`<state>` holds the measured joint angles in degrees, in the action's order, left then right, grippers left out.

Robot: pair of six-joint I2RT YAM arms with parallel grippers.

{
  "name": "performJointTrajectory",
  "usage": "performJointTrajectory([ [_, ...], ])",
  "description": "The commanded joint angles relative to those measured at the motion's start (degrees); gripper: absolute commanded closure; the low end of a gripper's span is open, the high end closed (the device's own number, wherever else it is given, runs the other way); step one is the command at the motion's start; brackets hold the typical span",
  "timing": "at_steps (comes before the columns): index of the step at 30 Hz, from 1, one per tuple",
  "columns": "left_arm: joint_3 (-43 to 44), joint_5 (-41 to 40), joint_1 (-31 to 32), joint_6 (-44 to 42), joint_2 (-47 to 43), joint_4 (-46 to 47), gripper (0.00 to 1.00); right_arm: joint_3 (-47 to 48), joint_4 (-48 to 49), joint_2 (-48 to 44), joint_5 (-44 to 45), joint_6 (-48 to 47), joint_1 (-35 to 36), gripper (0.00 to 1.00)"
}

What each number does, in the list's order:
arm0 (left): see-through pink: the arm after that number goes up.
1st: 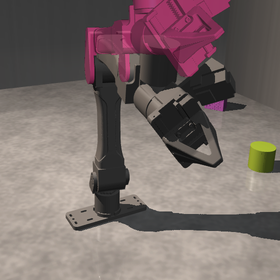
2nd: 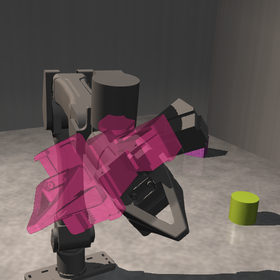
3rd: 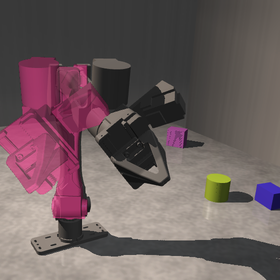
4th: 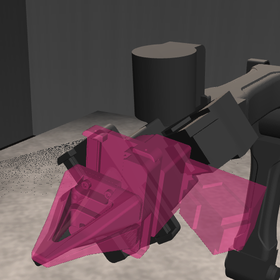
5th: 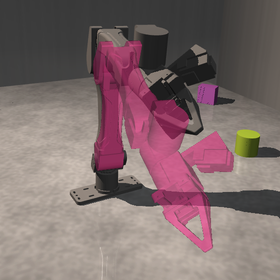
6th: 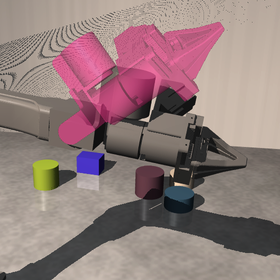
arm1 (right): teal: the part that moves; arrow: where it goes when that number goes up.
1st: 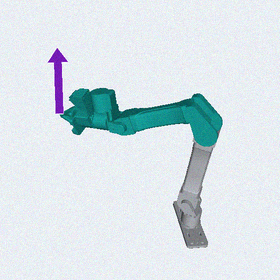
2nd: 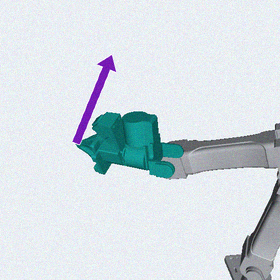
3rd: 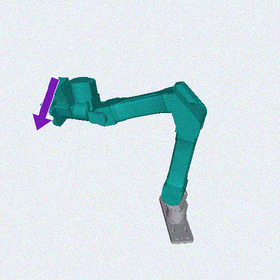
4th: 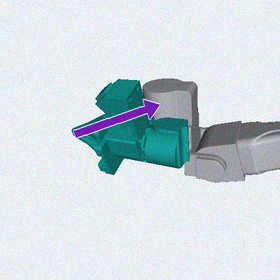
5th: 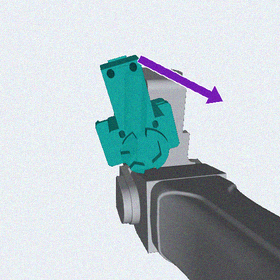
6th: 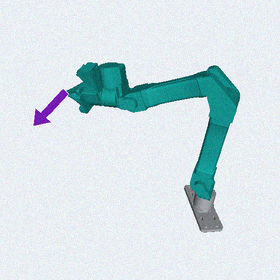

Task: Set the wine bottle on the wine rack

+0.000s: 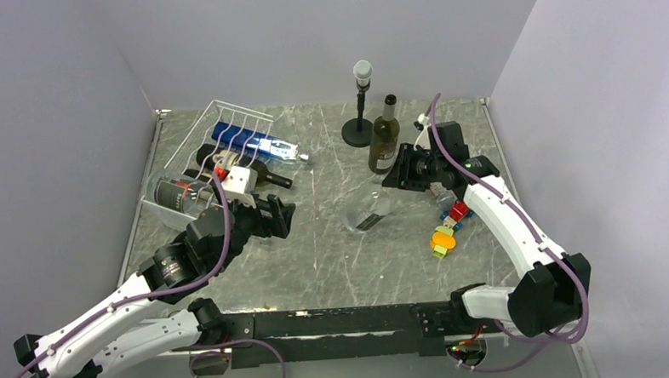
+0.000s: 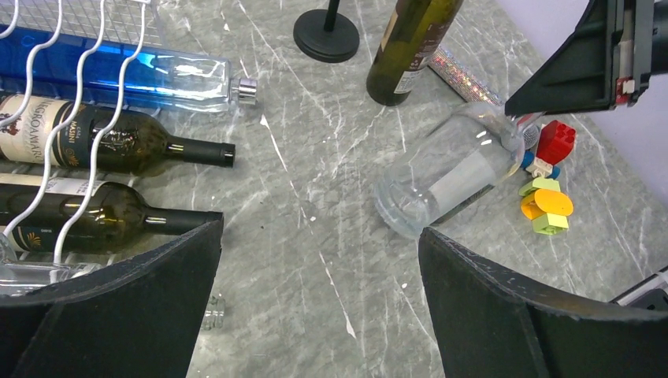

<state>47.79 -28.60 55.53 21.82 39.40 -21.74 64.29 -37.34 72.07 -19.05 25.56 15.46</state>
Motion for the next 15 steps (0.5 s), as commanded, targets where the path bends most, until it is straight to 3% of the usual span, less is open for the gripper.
performJointTrajectory([
  [1,-0.09,-1.66,-0.24,0.97,-1.17,0.18,0.01,-3.14,18.28,-5.52,-11.35,10.55,-0.26,1.0],
  [7,0.59,-3.14,-0.24,0.25,-1.77,-0.78,0.01,-10.22,30.19,-9.27,-13.13,17.21,-0.27,1.0],
  [15,2.8,-4.8,-0.24,-0.35,-2.6,-2.52,0.01,-12.72,45.09,-9.22,-15.38,26.03,0.46,1.0],
])
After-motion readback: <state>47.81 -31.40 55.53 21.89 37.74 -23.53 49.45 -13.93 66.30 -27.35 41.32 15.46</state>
